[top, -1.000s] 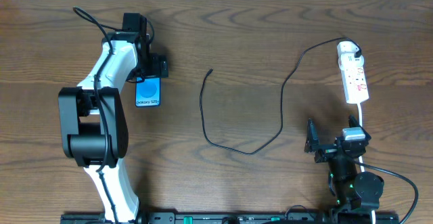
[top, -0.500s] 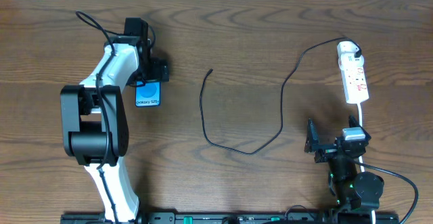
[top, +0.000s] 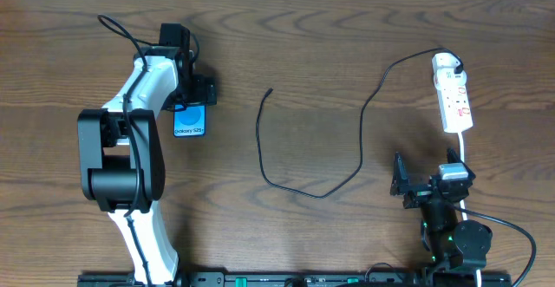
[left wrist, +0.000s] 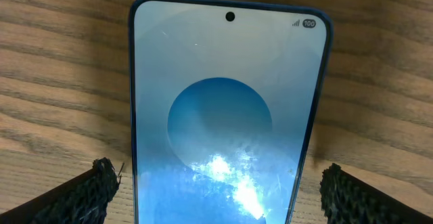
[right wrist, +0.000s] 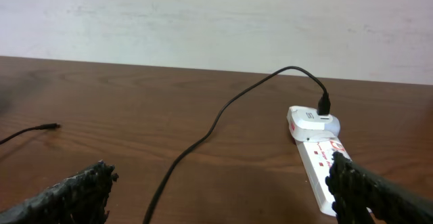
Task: Plug charger to phone and switch on socket
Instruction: 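Lower the left gripper and close it on the phone's bottom edge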
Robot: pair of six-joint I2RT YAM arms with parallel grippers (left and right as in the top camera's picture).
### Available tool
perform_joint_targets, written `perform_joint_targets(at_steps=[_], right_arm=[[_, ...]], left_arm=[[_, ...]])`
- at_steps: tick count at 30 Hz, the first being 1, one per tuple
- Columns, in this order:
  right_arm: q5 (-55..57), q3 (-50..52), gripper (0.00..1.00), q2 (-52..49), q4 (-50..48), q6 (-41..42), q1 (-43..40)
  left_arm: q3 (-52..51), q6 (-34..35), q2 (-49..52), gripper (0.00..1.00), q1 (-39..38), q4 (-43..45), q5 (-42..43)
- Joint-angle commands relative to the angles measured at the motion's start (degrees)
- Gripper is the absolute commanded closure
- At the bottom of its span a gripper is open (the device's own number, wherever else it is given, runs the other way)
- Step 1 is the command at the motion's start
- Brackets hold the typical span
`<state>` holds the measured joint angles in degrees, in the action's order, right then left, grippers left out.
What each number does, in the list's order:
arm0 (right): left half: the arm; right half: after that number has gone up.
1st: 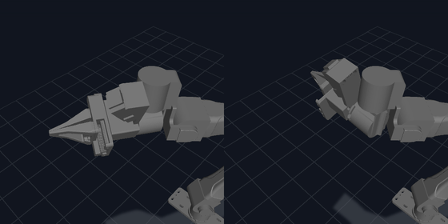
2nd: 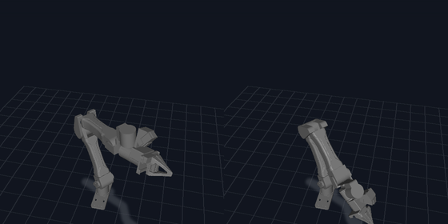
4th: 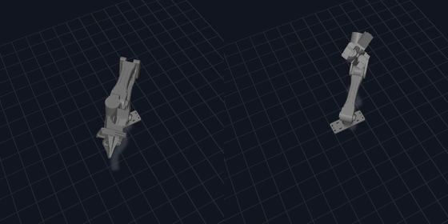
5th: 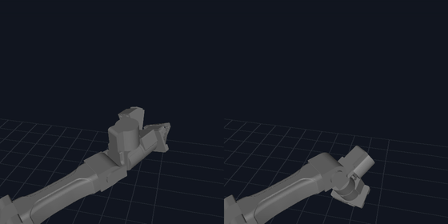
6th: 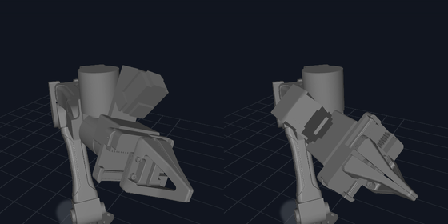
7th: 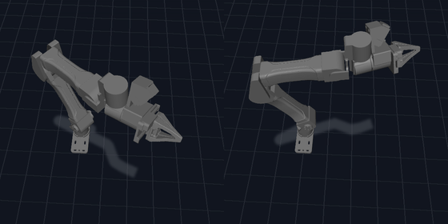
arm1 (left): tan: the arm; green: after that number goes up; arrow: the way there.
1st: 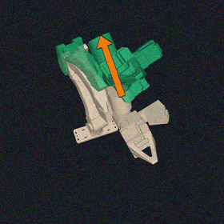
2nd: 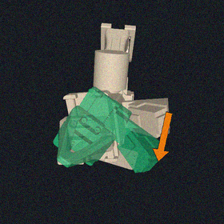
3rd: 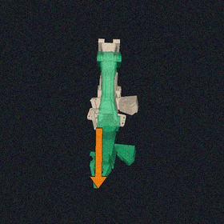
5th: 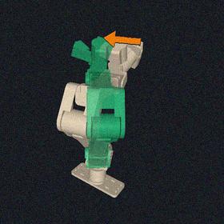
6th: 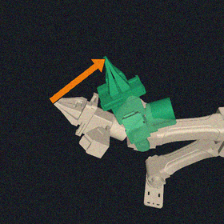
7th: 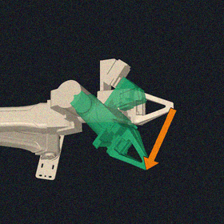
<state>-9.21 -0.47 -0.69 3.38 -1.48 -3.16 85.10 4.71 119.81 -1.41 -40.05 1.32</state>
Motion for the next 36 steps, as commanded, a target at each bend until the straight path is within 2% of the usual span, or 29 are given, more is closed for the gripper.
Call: perform_joint_targets(at_steps=[1, 11, 17, 35, 36], right_arm=[[-0.15, 0.15, 0.01, 0.26, 0.09, 0.74, -0.17], [-0.15, 0.15, 0.01, 0.26, 0.09, 0.74, -0.17], [-0.17, 0.15, 0.01, 0.26, 0.09, 0.74, -0.17], [-0.17, 0.15, 0.01, 0.26, 0.09, 0.74, -0.17], [-0.17, 0.15, 0.01, 0.26, 0.09, 0.74, -0.17]], left_arm=[[-0.24, 0.55, 0.9, 0.02, 0.09, -0.5, -0.48], [-0.26, 0.37, 1.14, 0.02, -0.02, -0.28, -0.11], [-0.24, 0.33, 2.03, 0.02, -0.07, 1.68, 4.04], [-0.31, 0.37, 5.55, 0.0, 0.09, 1.33, 4.0], [-0.31, 0.37, 5.57, 0.03, 0.09, 1.36, 4.0]])
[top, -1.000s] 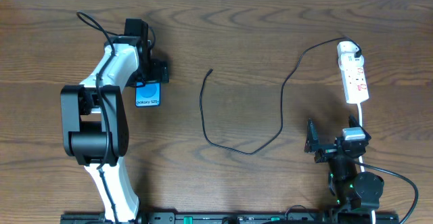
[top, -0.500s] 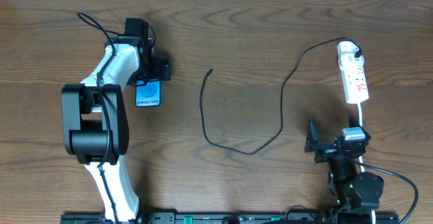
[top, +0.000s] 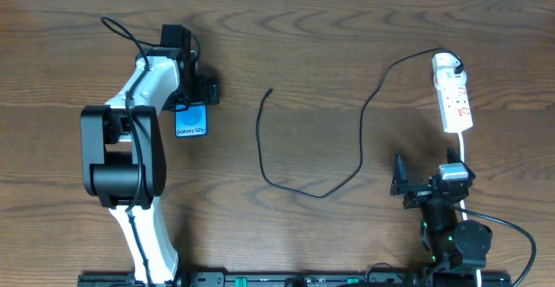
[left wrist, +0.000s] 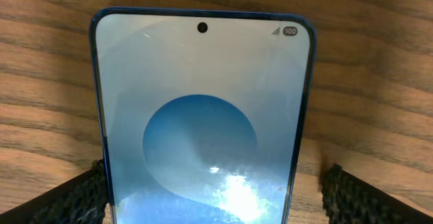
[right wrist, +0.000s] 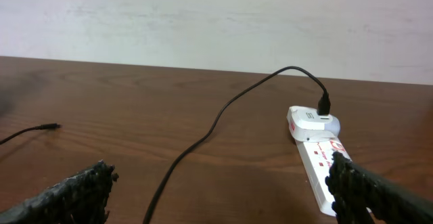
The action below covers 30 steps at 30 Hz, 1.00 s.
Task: Plug charger to phone and switch on socket
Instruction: 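Lower the left gripper and close it on the phone's bottom edge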
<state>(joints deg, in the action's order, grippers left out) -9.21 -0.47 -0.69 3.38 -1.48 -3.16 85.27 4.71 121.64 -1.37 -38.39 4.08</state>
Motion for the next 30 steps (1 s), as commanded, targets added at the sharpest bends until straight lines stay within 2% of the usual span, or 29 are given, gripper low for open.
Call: perform_joint_targets(at_steps=[1, 3, 11, 18, 26, 30], right_arm=[[-0.17, 0.15, 0.01, 0.26, 0.09, 0.74, -0.17], [-0.17, 0.15, 0.01, 0.26, 0.09, 0.74, -0.17], [-0.17, 0.15, 0.01, 0.26, 0.09, 0.74, -0.17], [-0.17, 0.15, 0.01, 0.24, 0.09, 0.74, -0.17], [-0.17, 0.15, 0.01, 0.26, 0.09, 0.74, -0.17], [-0.17, 0.15, 0.01, 0.26, 0.09, 0.74, -0.17]], left_arm=[[-0.48, 0.37, 3.74, 0.05, 0.04, -0.28, 1.25], [-0.48, 0.37, 3.74, 0.1, 0.04, -0.31, 1.22], [-0.48, 0.35, 3.72, 0.14, 0.04, -0.96, 1.22], [-0.48, 0.28, 3.72, 0.15, 0.04, -5.05, -2.43], [-0.48, 0.48, 3.72, 0.17, 0.04, -5.22, -1.53], [-0.48, 2.82, 3.74, 0.17, 0.0, -6.16, 0.63]])
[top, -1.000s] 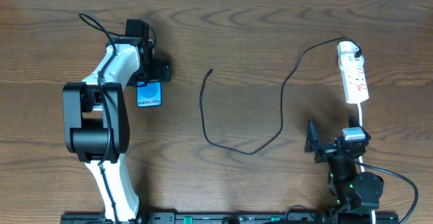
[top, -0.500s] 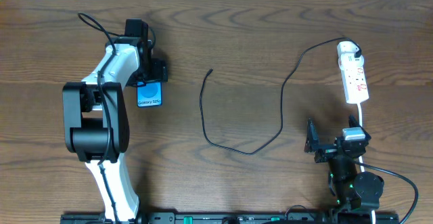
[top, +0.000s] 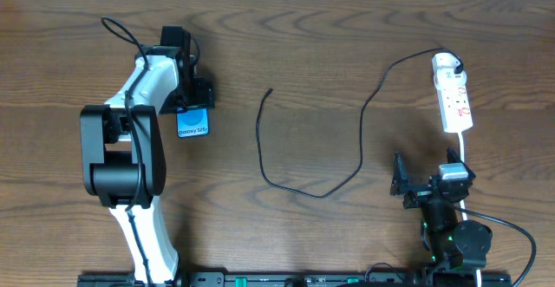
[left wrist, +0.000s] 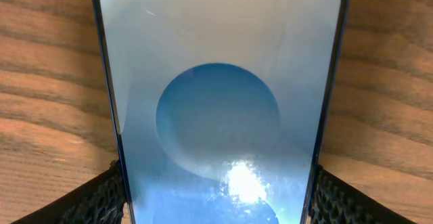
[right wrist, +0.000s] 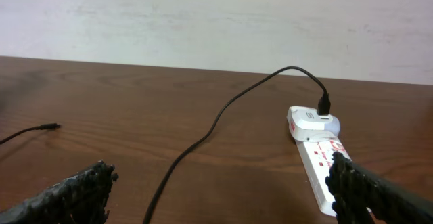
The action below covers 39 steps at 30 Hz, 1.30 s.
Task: Plug charger to phone and switch on socket
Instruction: 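Lower the left gripper and close it on the phone's bottom edge, then lift the phone with the left gripper and tilt it upright toward center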
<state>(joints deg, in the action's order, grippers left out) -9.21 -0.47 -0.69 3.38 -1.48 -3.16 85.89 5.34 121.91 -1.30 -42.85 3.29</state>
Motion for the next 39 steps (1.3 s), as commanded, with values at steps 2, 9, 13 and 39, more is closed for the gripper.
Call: perform_joint_targets(at_steps=[2, 9, 13, 39], right_arm=[[-0.17, 0.15, 0.01, 0.26, 0.09, 0.74, -0.17], [-0.17, 0.15, 0.01, 0.26, 0.09, 0.74, -0.17], [-0.17, 0.15, 0.01, 0.26, 0.09, 0.74, -0.17], [-0.17, 0.15, 0.01, 0.26, 0.09, 0.74, -0.17]], left_arm=[[-1.09, 2.93, 3.48, 0.17, -0.09, -1.86, 1.44], [-1.09, 2.93, 3.48, 0.17, -0.09, 0.83, 1.44], [-1.09, 2.89, 3.48, 0.16, -0.07, 3.21, 1.36], [-1.16, 2.67, 6.1, 0.35, -0.07, 1.31, 1.18]])
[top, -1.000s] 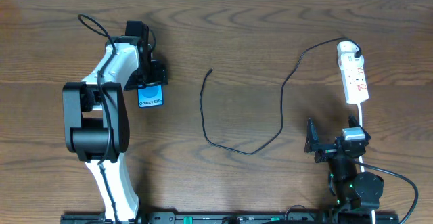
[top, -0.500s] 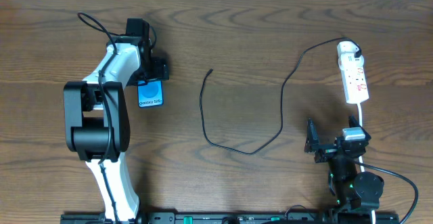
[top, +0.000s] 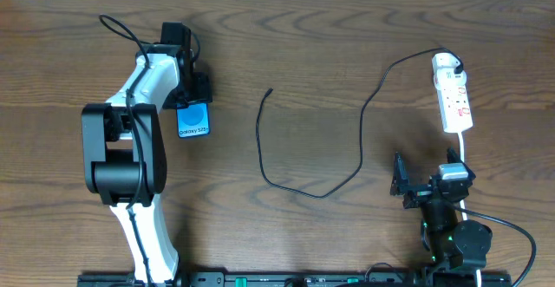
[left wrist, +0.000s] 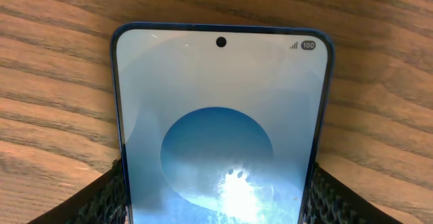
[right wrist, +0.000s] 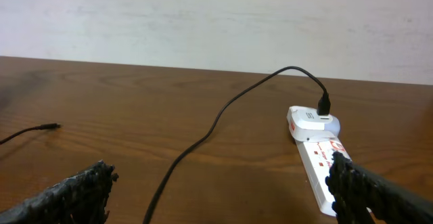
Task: Plug charger to phone and switch on socket
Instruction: 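Lift the phone with the left gripper and tilt it upright toward center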
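Observation:
A blue phone [top: 195,120] with a lit screen [left wrist: 222,129] lies at the left of the wooden table. My left gripper [top: 192,105] is over its far end and shut on the phone, with both black fingers [left wrist: 111,197] pressed against its long sides. The black charger cable [top: 323,192] curves across the middle, and its free plug end [top: 270,90] lies bare on the wood, also seen as a small tip [right wrist: 49,126]. The cable runs to a white adapter [right wrist: 312,121] in the white power strip [top: 453,101]. My right gripper [top: 431,179] stands open near the front right, holding nothing.
The power strip's own cord [top: 499,226] runs forward past the right arm's base. The left arm's white links [top: 130,148] stretch from the front edge up to the phone. A pale wall [right wrist: 216,21] stands behind the table's far edge.
In the left wrist view the phone's top edge now sits lower, with its whole upper end showing. Both fingers remain against its sides. The right arm and the cable have not moved.
First my left gripper stood open over the phone, its fingers well clear of both sides. Then the left finger touched the phone's edge. After that both fingers were shut on its sides, and they still grip it now. The right gripper stayed open and still throughout.

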Robot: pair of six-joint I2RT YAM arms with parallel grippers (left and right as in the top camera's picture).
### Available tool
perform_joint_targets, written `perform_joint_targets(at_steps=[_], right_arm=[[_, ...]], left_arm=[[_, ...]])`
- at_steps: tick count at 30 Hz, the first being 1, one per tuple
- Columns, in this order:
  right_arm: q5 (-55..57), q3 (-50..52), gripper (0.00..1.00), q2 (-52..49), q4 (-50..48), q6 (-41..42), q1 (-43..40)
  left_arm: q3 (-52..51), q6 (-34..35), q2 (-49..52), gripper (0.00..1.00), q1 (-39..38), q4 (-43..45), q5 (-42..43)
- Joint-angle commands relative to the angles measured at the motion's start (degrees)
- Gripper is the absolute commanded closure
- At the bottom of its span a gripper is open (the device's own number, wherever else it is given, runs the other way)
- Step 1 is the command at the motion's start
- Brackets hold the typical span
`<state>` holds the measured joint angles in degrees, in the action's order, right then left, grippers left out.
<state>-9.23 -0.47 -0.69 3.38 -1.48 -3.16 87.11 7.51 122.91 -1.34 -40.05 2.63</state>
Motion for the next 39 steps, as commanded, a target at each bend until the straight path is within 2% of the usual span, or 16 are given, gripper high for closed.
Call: perform_joint_targets(at_steps=[1, 10, 19, 39], right_arm=[[-0.15, 0.15, 0.01, 0.26, 0.09, 0.76, -0.17], [-0.15, 0.17, 0.01, 0.26, 0.09, 0.74, -0.17], [-0.15, 0.15, 0.01, 0.26, 0.09, 0.74, -0.17], [-0.15, 0.15, 0.01, 0.26, 0.09, 0.74, -0.17]], left_arm=[[-2.34, 0.52, 4.81, 0.35, -0.02, -1.49, 1.84], [1.49, 1.16, -0.59, 0.35, -0.02, -4.87, 2.95], [1.53, 9.64, -7.69, 0.35, -0.02, -4.02, 5.2], [1.53, 31.01, -8.72, 0.35, -0.02, -4.39, 33.66]])
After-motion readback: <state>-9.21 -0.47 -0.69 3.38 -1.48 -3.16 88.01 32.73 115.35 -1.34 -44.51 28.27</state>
